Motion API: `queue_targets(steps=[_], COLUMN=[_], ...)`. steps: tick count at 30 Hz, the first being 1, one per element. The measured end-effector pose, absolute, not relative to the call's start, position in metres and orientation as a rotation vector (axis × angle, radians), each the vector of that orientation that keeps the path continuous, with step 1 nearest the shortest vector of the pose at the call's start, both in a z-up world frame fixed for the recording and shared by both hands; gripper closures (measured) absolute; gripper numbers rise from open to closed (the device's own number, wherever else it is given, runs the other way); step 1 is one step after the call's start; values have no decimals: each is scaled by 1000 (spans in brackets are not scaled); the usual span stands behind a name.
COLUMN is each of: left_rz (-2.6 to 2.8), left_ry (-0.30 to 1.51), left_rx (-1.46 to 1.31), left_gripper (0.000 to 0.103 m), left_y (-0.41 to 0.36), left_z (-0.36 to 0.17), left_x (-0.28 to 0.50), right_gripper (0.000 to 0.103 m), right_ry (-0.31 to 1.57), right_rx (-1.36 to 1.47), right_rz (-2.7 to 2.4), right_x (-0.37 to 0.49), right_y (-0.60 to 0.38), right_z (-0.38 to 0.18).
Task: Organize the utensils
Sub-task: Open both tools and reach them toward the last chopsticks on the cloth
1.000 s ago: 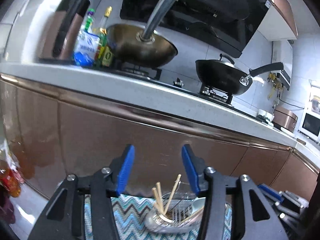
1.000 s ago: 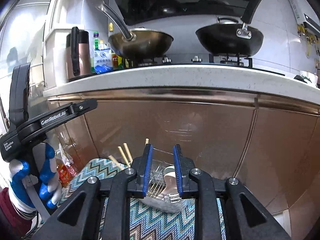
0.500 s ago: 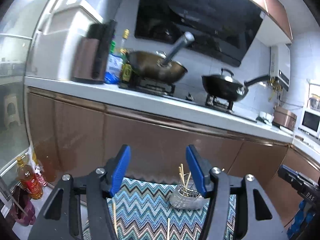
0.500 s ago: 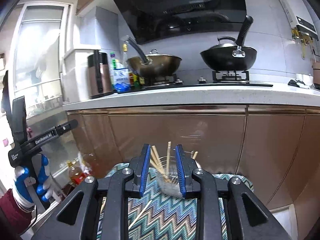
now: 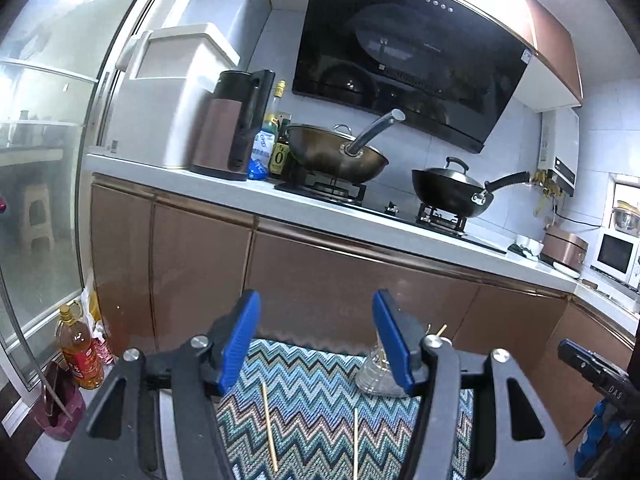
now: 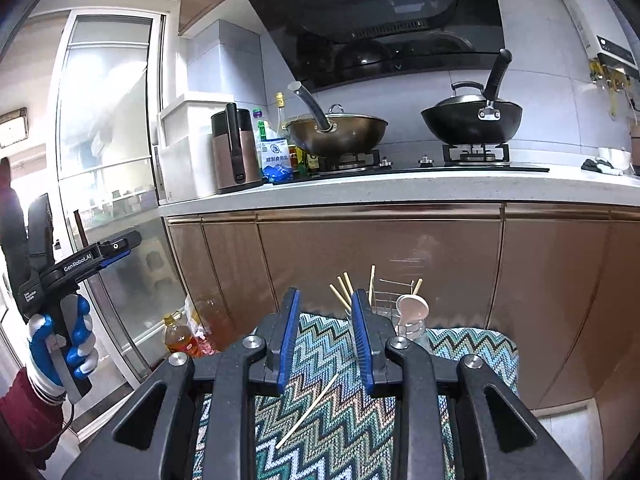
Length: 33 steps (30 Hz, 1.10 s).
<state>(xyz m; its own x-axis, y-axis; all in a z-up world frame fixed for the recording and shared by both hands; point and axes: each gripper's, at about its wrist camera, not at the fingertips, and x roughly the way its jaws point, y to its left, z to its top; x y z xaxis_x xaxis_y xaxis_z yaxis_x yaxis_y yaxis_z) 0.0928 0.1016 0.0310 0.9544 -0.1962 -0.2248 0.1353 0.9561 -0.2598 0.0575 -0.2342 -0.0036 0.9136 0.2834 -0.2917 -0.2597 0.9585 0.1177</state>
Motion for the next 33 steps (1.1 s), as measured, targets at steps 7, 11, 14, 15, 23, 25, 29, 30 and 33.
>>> queue_targets(steps=[7, 11, 14, 15, 23, 25, 29, 30, 33], left_rz=[-181, -183, -183, -179, -119, -90, -59, -57, -60], left_ry=[338, 407, 450, 467, 512, 509, 503, 503, 507], left_rx=[-211, -207, -205, -204, -161, -121, -61, -51, -36], left_gripper=[46, 46, 46, 46, 46, 46, 46, 46, 46], left_y=[105, 104, 102, 102, 89, 83, 72, 70, 66], left_z=[10, -10, -25, -32, -65, -71, -80, -82, -87], left_x=[90, 99, 108, 112, 130, 133, 139, 140, 144], right_gripper=[76, 76, 76, 76, 76, 76, 76, 76, 76], right_ry=[367, 409, 447, 461, 546, 565, 598, 606, 624], right_rx=[49, 50, 57, 58, 79, 76, 70, 69, 74], right_rz=[275, 277, 281, 280, 265, 261, 251, 248, 245], right_x=[57, 67, 77, 80, 105, 111, 122, 124, 132], right_y=[-229, -227, -225, -225, -225, -224, -221, -220, -218], right_z=[-22, -36, -51, -56, -91, -99, -110, -112, -118])
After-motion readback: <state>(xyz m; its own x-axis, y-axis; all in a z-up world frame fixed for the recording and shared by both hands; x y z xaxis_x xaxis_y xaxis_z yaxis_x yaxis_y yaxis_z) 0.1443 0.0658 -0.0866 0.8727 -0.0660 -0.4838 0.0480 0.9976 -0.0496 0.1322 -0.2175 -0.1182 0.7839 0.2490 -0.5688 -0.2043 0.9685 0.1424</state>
